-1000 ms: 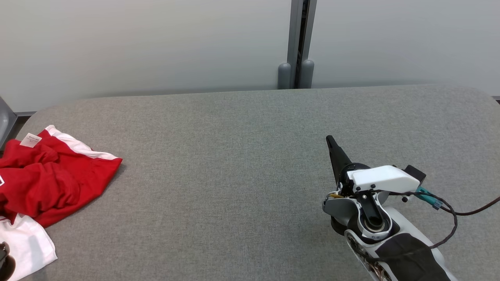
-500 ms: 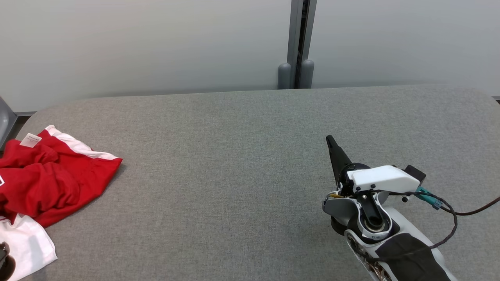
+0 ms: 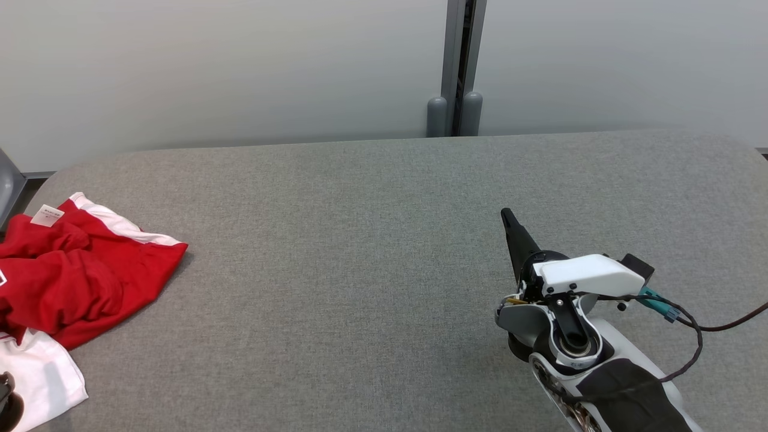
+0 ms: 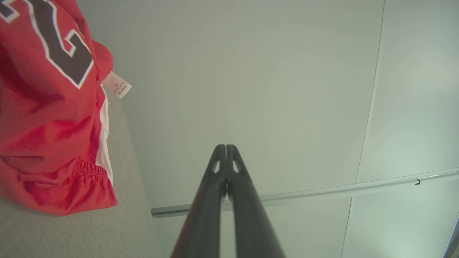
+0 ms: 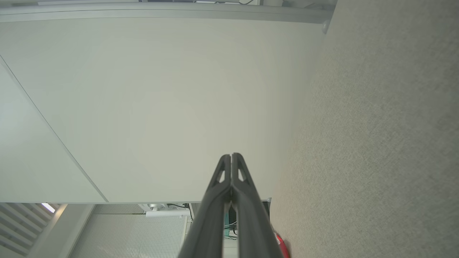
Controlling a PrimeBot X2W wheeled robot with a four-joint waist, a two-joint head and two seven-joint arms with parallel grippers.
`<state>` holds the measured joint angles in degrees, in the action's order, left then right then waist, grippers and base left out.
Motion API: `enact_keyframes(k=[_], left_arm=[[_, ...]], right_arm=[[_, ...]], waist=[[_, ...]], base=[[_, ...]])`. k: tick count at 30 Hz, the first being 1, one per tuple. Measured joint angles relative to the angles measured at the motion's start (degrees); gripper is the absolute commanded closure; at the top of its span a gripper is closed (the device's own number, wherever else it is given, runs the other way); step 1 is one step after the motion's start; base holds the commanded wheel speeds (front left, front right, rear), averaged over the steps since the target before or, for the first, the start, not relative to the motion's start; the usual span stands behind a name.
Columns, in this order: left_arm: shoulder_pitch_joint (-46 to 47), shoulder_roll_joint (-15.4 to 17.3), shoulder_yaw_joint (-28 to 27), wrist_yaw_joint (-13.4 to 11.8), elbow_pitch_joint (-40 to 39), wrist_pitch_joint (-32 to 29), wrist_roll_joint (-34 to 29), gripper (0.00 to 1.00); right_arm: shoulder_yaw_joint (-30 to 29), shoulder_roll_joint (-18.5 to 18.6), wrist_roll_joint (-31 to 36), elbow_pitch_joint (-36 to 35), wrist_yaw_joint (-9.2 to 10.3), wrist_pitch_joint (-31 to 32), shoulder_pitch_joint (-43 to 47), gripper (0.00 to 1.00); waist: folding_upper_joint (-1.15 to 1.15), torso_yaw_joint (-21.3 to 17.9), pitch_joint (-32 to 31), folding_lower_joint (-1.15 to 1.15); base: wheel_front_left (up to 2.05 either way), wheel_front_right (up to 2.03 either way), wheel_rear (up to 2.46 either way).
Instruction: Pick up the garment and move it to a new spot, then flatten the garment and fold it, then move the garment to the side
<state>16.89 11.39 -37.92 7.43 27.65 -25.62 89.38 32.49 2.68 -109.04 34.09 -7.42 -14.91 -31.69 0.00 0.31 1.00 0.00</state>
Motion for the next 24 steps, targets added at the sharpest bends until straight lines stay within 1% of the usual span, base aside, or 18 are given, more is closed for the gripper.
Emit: enact_keyframes(k=[24], left_arm=[[0.0,0.0,0.0,0.0,0.0,0.0,0.0,1.0]], right_arm=[[0.0,0.0,0.0,0.0,0.01,0.0,0.0,1.0]], waist=[[0.0,0.0,0.0,0.0]], base=[[0.0,0.0,0.0]])
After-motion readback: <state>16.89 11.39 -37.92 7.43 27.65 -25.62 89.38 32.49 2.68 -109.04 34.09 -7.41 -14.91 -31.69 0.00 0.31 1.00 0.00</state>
